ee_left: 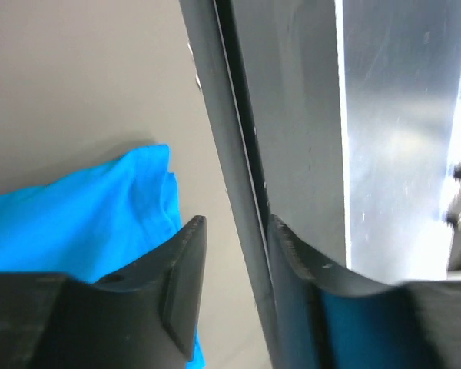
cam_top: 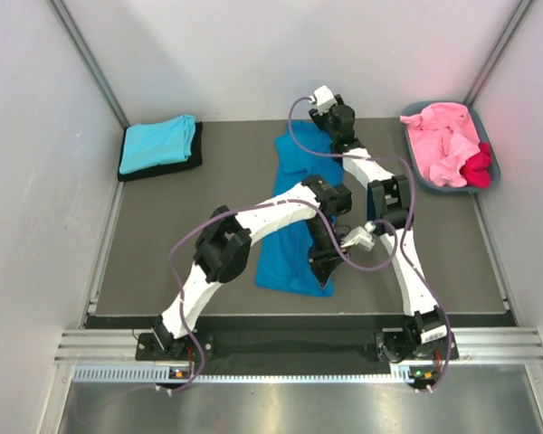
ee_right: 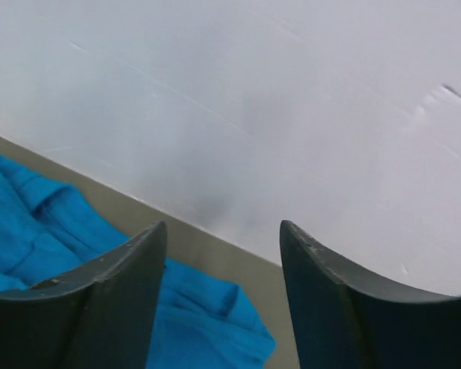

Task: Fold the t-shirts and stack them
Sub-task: Fold the tshirt

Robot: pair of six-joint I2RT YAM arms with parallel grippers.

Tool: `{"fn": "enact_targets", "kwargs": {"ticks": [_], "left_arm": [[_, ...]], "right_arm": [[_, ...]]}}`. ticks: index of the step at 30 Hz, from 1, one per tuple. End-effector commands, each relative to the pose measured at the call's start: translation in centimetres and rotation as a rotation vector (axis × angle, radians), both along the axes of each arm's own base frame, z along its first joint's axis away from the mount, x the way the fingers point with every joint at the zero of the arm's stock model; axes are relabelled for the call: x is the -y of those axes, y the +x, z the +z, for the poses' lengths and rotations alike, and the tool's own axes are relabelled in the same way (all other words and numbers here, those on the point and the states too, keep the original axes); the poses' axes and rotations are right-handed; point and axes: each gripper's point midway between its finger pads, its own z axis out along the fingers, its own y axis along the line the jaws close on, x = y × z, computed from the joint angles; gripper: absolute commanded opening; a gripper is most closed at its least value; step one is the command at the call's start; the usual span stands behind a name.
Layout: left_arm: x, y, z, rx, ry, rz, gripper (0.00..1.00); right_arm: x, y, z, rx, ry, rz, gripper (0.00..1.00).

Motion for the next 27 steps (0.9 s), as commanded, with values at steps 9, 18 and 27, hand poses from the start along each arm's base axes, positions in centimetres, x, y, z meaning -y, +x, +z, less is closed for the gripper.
{"fn": "enact_targets", "kwargs": {"ticks": [9, 18, 27], "left_arm": [[-4.8, 17.8, 18.2, 0.094, -0.385, 0.913, 0.46], [-16.9, 23.5, 13.5, -0.105, -0.253, 1.536, 0.44], [-19.0, 18.1, 4.8, -0.383, 0.041, 1.674, 0.46]], "right_arm": [[3.7, -13.5, 18.0, -0.211, 0.299, -0.018, 0.70], [3.4, -29.7, 7.2, -0.853, 0.616, -0.004, 0.68], [0.7, -48.4, -1.9, -1.454, 0.869, 0.089, 0.64]]}}
